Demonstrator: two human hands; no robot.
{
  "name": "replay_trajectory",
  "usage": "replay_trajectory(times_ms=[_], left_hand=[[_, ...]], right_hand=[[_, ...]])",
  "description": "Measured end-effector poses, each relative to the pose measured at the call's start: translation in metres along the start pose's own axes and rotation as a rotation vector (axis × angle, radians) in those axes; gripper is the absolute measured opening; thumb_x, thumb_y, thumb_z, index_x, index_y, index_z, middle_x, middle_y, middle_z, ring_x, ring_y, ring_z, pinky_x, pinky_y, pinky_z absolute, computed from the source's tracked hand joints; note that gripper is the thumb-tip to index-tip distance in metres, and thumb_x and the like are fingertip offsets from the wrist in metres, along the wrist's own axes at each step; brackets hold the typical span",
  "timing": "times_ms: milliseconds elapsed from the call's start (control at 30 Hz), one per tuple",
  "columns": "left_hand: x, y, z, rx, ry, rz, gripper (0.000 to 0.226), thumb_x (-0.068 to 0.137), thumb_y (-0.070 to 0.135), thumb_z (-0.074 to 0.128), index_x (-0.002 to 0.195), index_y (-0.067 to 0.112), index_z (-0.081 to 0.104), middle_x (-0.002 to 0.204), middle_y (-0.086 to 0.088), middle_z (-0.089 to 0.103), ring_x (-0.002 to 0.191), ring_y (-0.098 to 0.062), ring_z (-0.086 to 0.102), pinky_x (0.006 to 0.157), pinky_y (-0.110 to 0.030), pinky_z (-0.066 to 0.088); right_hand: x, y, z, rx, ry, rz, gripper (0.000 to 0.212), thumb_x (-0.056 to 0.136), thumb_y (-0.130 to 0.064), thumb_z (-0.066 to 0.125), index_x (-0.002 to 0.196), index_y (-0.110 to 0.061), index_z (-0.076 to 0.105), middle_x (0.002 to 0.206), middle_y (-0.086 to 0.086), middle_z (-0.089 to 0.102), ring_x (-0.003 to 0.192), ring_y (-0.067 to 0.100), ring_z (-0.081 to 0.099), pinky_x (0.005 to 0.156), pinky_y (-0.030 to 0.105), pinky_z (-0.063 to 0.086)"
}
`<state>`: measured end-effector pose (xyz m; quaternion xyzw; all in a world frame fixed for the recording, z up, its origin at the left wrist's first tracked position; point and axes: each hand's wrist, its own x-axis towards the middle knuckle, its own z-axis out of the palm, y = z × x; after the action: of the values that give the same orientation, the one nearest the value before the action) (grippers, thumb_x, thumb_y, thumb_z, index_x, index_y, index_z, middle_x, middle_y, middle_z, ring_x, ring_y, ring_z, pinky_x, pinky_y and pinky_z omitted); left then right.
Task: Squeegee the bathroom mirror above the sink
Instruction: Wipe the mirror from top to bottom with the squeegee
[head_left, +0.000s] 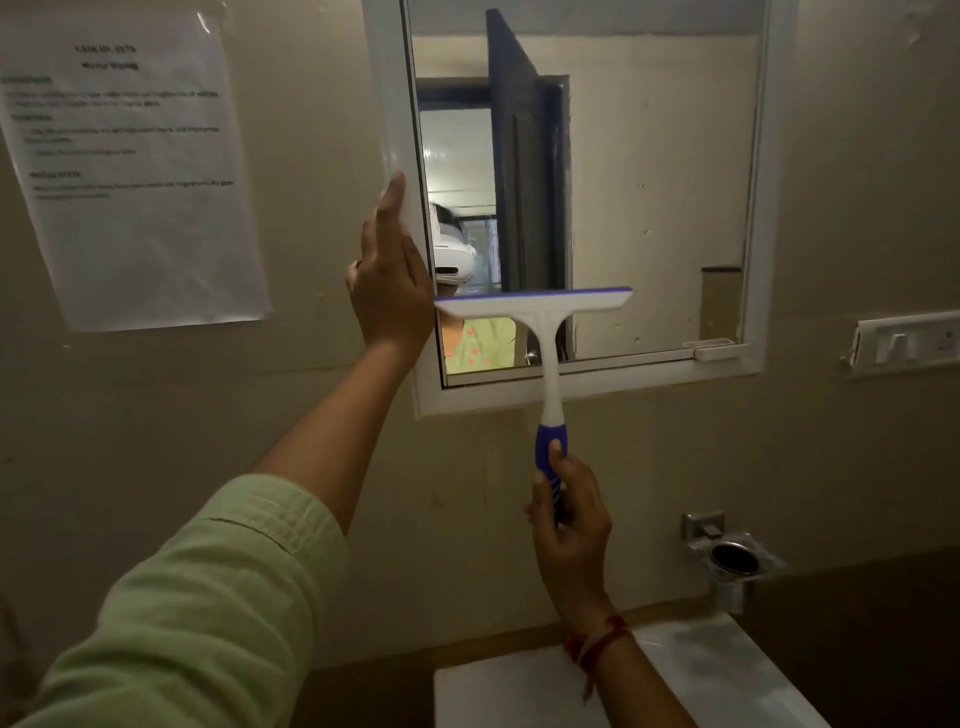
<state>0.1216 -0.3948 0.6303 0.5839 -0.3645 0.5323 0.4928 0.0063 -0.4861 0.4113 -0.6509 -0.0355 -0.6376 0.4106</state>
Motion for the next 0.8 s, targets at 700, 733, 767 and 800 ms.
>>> replay_trajectory(times_ms=[700,733,767,800], left_hand=[[0.001,-0.007,0.006,-0.043,0.053,-0.033,0.040,0.099,0.011,0.031,0.139,0.013,0.037,0.136,-0.004,0.050,0.097,0.010,0.043,0.080,-0.025,0.044],[0.002,-0.008,0.006,-0.051,0.053,-0.037,0.040,0.100,0.011,0.031,0.140,0.013,0.036,0.136,-0.004,0.050,0.097,0.015,0.040,0.080,-0.023,0.044],[0.002,-0.009,0.007,-0.056,0.050,-0.039,0.040,0.100,0.011,0.030,0.140,0.013,0.036,0.137,-0.004,0.049,0.096,0.020,0.037,0.082,-0.022,0.044],[0.002,-0.009,0.007,-0.055,0.047,-0.037,0.040,0.100,0.012,0.030,0.140,0.013,0.035,0.138,-0.004,0.048,0.097,0.025,0.035,0.083,-0.019,0.043]], right_hand=[[0.006,-0.010,-0.011,-0.040,0.061,0.007,0.035,0.091,-0.020,0.049,0.123,-0.006,0.053,0.095,0.003,0.054,0.065,0.006,0.051,0.055,0.015,0.046],[0.011,-0.010,-0.012,-0.061,0.055,-0.007,0.036,0.091,-0.020,0.049,0.123,-0.003,0.052,0.095,0.004,0.053,0.066,0.003,0.049,0.056,0.011,0.044],[0.012,-0.009,-0.013,-0.077,0.044,-0.017,0.037,0.091,-0.019,0.048,0.123,-0.001,0.052,0.095,0.003,0.053,0.066,0.001,0.049,0.058,0.009,0.042],[0.009,-0.007,-0.014,-0.083,0.028,-0.018,0.036,0.091,-0.018,0.048,0.123,0.000,0.052,0.095,0.002,0.052,0.066,0.000,0.048,0.058,0.008,0.042]])
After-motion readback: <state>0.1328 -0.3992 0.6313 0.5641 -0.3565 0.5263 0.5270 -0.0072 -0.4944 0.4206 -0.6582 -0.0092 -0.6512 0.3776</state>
